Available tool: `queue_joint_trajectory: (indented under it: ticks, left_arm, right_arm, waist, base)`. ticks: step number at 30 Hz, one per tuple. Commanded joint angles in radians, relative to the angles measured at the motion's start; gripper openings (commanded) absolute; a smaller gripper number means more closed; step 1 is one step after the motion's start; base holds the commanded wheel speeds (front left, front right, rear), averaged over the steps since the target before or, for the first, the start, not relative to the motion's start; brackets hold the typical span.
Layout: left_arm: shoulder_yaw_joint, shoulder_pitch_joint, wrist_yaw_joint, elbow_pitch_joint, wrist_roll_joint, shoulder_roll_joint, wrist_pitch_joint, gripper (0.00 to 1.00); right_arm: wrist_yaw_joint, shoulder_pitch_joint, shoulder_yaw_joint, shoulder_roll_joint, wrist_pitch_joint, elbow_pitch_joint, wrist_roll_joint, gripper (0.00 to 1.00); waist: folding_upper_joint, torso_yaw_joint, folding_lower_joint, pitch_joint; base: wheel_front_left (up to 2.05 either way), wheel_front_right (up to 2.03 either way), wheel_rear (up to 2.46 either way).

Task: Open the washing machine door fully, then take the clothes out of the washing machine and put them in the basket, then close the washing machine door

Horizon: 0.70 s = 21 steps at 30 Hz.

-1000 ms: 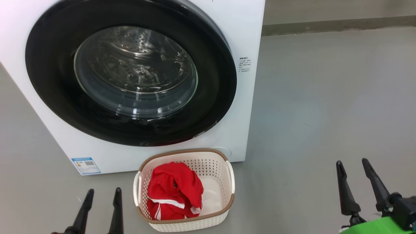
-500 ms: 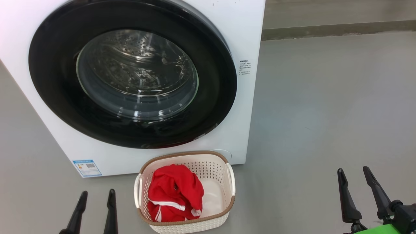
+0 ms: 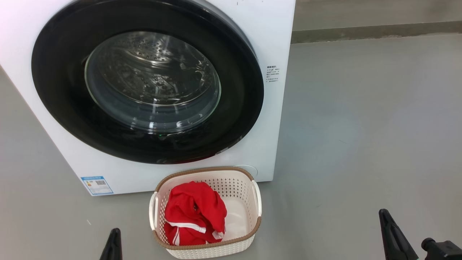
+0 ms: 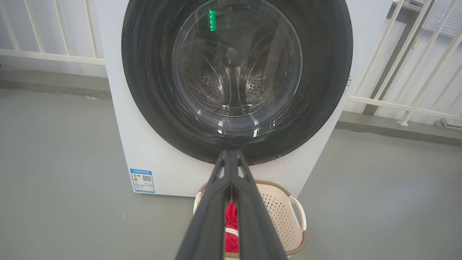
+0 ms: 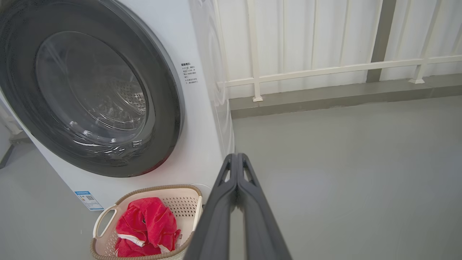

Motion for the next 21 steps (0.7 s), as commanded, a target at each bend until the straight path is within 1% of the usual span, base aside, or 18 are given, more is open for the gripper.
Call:
queue_joint_trajectory:
  ticks: [1, 3, 8, 21]
  left_arm:
    - [0.009, -0.018, -0.005, -0.019, -0.027, 0.009, 0.007, 0.00]
    - [0.010, -0.021, -0.007, -0.018, -0.048, 0.009, 0.013, 0.00]
    - [0.014, -0.029, -0.012, -0.014, -0.102, 0.008, 0.026, 0.00]
    - [0.024, -0.053, -0.026, -0.001, -0.241, 0.007, 0.062, 0.00]
  right_arm:
    - [0.000, -0.023, 0.000, -0.008, 0.006, -0.023, 0.038, 0.00]
    - [0.000, -0.026, 0.000, -0.009, 0.012, -0.023, 0.060, 0.00]
    - [0.000, -0.037, 0.000, -0.010, 0.027, -0.019, 0.115, 0.00]
    - [-0.001, -0.066, 0.000, -0.014, 0.065, -0.009, 0.255, 0.00]
  waist:
    - [0.0000, 0.000, 0.0012, 0.000]
    - [0.0000, 0.001, 0.0023, 0.000]
    - [0.0000, 0.002, 0.0001, 0.004]
    - [0.0000, 0.006, 0.0000, 0.011]
  base:
    - [0.00, 0.00, 0.00]
    - [0.00, 0.00, 0.00]
    - [0.00, 0.00, 0.00]
    - [0.00, 0.00, 0.00]
